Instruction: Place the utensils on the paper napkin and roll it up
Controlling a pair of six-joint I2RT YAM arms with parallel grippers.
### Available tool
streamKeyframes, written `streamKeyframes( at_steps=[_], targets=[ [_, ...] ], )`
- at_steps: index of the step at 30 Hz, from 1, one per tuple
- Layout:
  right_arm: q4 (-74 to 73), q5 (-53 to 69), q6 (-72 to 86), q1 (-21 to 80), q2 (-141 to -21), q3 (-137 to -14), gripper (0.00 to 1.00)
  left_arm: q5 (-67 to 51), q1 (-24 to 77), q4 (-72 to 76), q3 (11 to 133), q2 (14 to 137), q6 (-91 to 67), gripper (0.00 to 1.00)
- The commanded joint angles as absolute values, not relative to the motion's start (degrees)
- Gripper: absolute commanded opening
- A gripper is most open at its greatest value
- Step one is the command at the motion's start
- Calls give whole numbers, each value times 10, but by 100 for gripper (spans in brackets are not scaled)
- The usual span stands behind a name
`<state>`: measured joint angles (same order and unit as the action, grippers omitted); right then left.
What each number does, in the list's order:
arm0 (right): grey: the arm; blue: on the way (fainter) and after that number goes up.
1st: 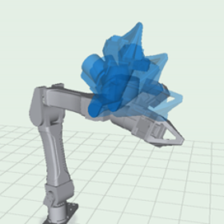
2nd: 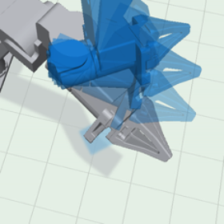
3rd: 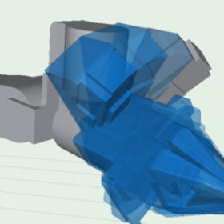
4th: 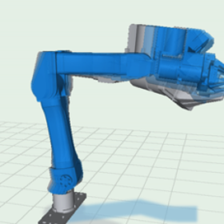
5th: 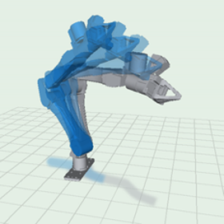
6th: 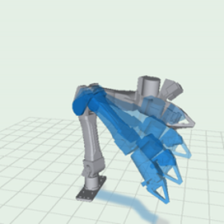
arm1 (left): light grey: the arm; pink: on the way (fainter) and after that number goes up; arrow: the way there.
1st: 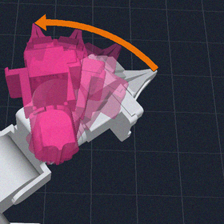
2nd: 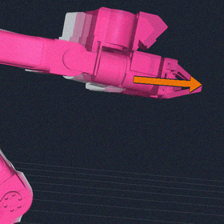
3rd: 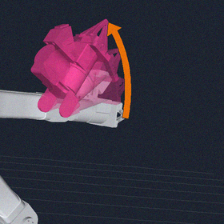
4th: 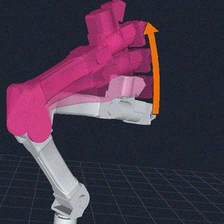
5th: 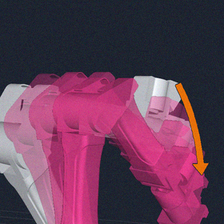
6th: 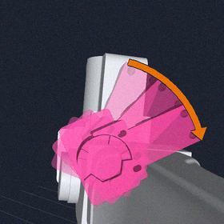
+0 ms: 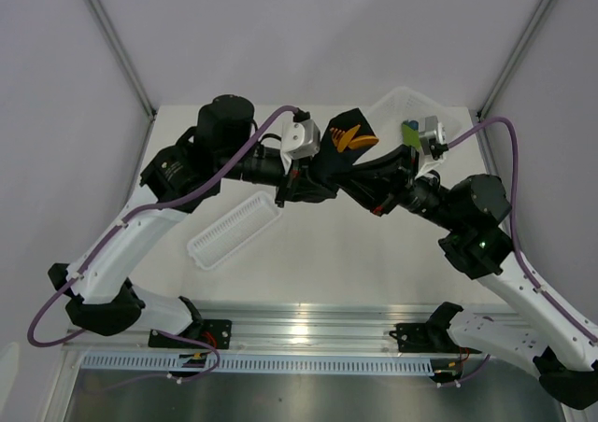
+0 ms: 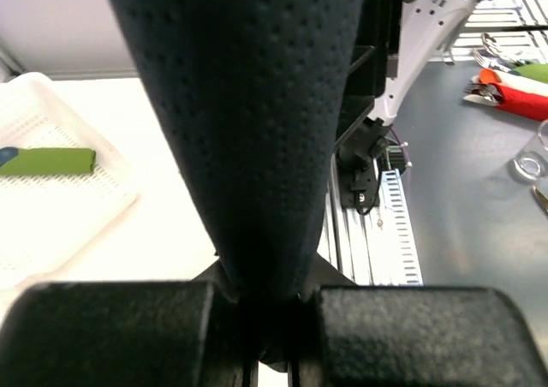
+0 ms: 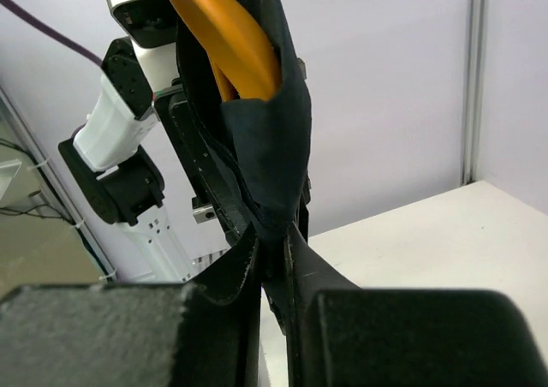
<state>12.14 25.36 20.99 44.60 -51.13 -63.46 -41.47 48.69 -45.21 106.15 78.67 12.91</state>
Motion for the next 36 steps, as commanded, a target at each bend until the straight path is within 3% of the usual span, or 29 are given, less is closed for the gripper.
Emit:
streamKeyframes(
  at_steps=[1,2,3,7,9,17,25,31,36],
  targets=[
    [139,267,207,445,-497,-652,4,-460,494,-474,1049,770,168,6],
    [134,265,207,443,-491,-652,3,-461,494,-475,1050,765,170,11],
    [128,263,205,442,-490,-655,2,-459,494,-477,1049,762,172,24],
    [91,251,199,439,-486,-669,0,-455,494,-486,1043,751,177,63],
    [65,250,192,438,-485,-675,0,-454,494,-491,1042,744,177,72],
    [-7,258,150,434,-497,-721,0,-361,493,-490,1049,718,153,83],
    [-208,177,126,396,-586,-873,0,-141,462,-467,971,651,119,92],
    [-317,269,126,231,-701,-1025,0,-169,378,-444,865,590,98,95],
    [-259,422,186,55,-823,-994,0,-163,344,-445,860,626,122,94]
  ],
)
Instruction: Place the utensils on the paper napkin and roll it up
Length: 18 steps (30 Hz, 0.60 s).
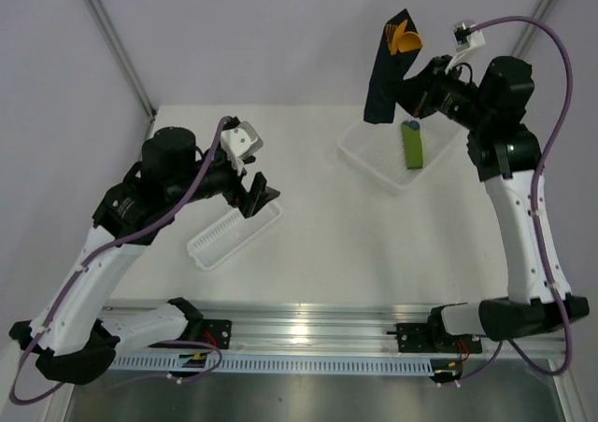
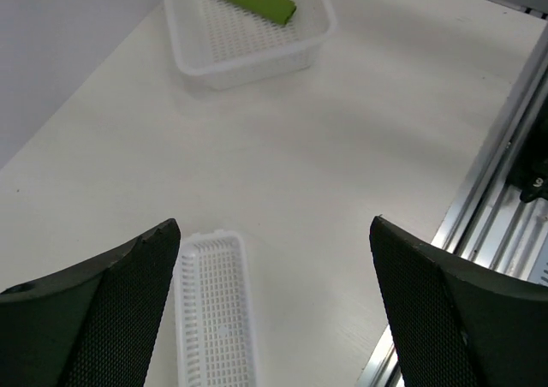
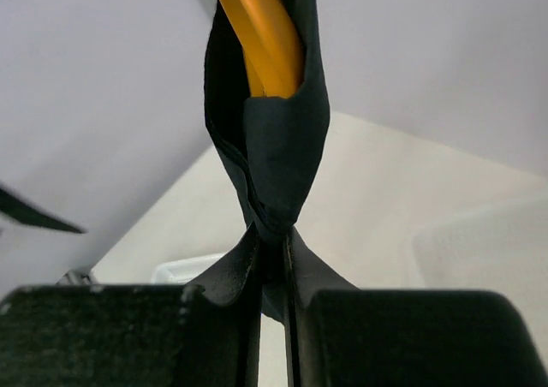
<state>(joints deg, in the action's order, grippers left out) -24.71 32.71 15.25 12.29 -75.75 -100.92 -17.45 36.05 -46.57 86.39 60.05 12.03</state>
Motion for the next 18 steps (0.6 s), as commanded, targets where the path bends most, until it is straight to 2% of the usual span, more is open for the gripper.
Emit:
streamKeyframes(
  at_steps=[1,5,7,11,13,18],
  targets=[
    [-258,417,169,43,-842,-991,0,-163,341,-447,861,635,127,94],
    [-269,396,114,8,-957,-1036,0,-162,319,-466,885,704,170,92],
    [-282,396,100,-17,-1038,-1075,0,-169,300,-490,934,770,180,91],
    [-343,437,57,-32,-1184,-1201,0,-182,278,-527,1042,891,187,86],
    [-395,434,29,-32,-1253,-1259,0,-192,272,-533,1049,925,190,85],
    [-429,428,30,-33,-1316,-1254,0,-208,266,-562,1060,954,205,86]
  ],
)
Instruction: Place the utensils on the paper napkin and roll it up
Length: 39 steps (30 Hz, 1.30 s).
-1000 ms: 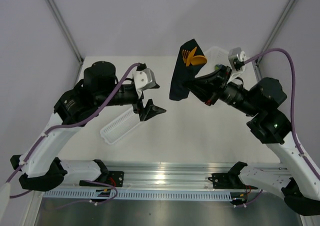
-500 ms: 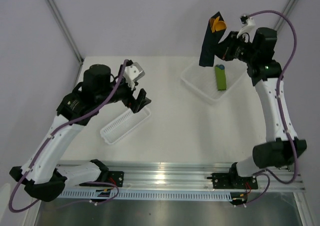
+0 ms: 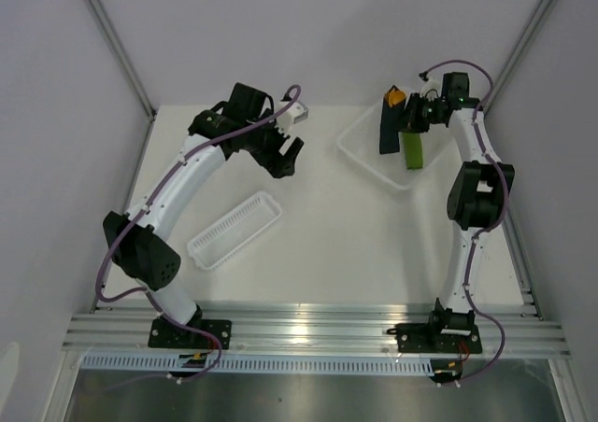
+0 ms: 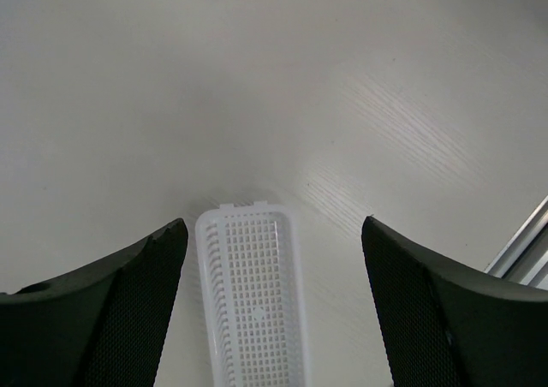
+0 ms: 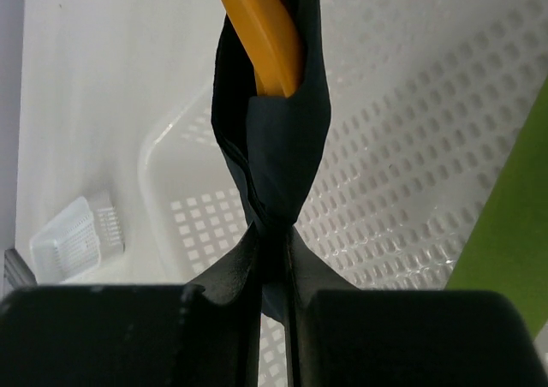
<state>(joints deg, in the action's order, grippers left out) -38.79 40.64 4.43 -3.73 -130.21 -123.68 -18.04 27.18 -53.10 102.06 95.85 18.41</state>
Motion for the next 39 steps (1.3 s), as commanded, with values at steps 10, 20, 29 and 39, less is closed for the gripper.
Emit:
streamKeyframes(
  at_steps=[10,20,29,39],
  targets=[
    [-432,425,63,-16,-1368,-1220,0,-236,247,-584,1086,1011,181,86],
    [-423,378,97,-23,-1404,-1208,0,-243,237,-584,1090,1027,173,86],
    [-431,368,115,-30,-1440,-1233,0,-245,233,-588,1101,1037,171,86],
    [-421,272,172,-34,-1422,-1206,9,-247,229,-608,1136,1058,174,86]
  ],
)
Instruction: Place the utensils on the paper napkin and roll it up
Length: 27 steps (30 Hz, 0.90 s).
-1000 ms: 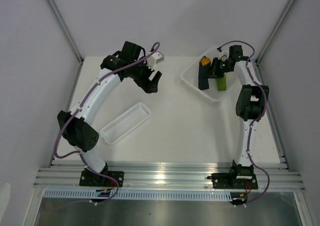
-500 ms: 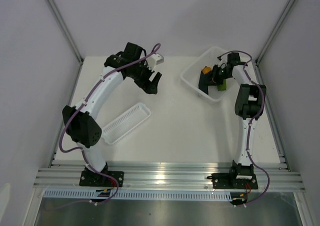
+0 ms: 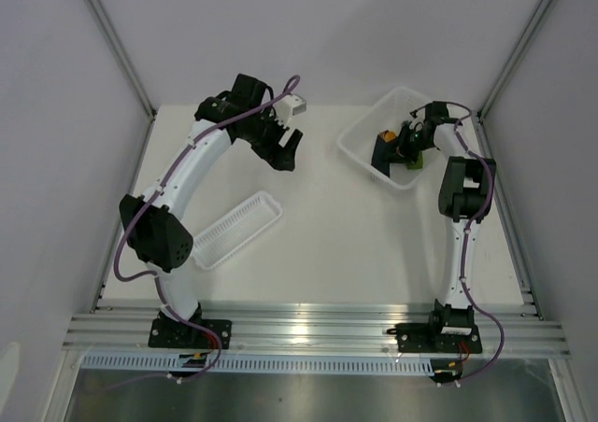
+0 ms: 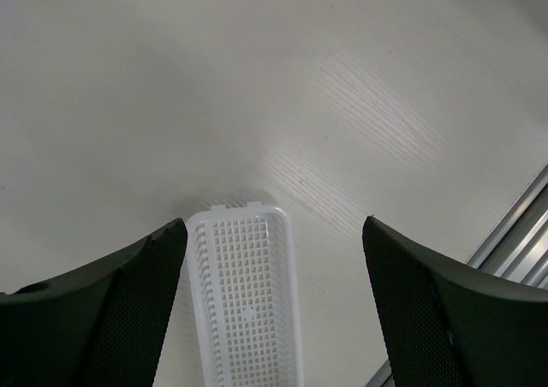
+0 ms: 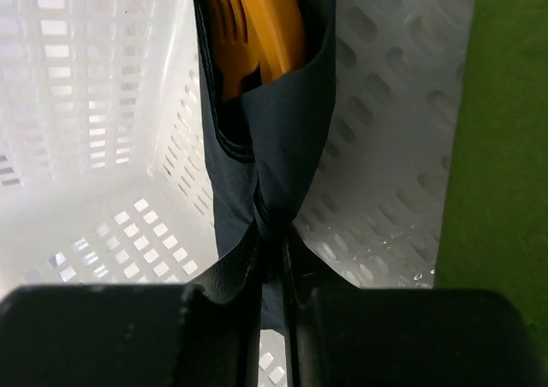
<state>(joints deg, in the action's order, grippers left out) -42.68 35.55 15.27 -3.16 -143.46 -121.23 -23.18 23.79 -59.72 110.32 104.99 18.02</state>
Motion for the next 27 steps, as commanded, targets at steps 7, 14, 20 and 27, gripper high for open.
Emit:
streamKeyframes(
  at_steps=[7,14,20,27],
  targets=[
    [-419,200,178,-31,-1400,-1201,24,-245,228,-620,1162,1070,178,86],
    [-402,145,157,-16,-1360,-1187,29,-250,229,-626,1172,1076,178,86],
    [-414,127,144,-14,-1358,-1188,34,-253,228,-631,1183,1081,178,86],
    [-417,115,140,-12,-1350,-1192,38,-258,228,-633,1184,1081,180,86]
  ],
)
